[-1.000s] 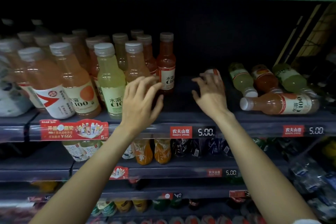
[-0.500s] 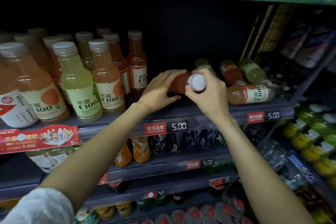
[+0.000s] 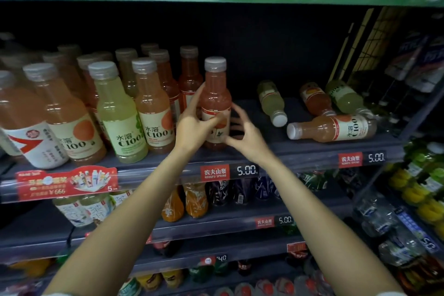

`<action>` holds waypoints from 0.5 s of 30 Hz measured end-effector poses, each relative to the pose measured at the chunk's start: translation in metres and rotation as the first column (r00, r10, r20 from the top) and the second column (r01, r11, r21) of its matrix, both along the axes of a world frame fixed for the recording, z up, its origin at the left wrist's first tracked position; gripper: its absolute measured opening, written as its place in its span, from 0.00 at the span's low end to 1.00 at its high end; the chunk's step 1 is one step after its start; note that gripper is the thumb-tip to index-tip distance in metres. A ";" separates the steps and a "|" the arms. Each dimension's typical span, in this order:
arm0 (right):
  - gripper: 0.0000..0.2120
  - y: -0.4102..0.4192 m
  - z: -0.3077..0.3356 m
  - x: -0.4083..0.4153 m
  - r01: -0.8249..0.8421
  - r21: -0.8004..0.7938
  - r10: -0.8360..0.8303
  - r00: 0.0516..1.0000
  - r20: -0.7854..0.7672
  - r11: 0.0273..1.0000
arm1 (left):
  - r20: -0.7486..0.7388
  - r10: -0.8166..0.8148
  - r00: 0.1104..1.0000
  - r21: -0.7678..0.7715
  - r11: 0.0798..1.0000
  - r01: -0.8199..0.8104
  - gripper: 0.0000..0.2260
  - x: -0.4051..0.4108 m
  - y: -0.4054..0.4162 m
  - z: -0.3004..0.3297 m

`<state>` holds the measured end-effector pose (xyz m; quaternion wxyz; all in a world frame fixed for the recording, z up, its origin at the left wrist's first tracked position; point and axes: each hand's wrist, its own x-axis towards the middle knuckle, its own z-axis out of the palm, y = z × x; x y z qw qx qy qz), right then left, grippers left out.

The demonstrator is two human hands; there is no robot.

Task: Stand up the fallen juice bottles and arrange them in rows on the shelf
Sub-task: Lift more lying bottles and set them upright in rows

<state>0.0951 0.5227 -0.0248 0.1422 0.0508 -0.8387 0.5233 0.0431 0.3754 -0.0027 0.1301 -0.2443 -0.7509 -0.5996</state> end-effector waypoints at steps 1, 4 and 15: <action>0.38 -0.003 -0.003 -0.003 0.014 0.027 -0.014 1.000 -0.018 1.000 | 0.004 0.021 1.000 0.017 1.000 -0.021 0.33 0.000 -0.002 0.001; 0.37 -0.008 -0.006 -0.016 0.102 0.163 -0.091 0.993 -0.074 0.981 | -0.069 0.143 0.987 0.012 0.990 -0.142 0.31 0.003 -0.007 0.000; 0.27 -0.006 0.013 -0.044 0.224 0.638 -0.144 0.974 -0.175 0.737 | -0.469 0.281 0.837 -0.224 0.879 -0.421 0.19 0.008 -0.011 -0.024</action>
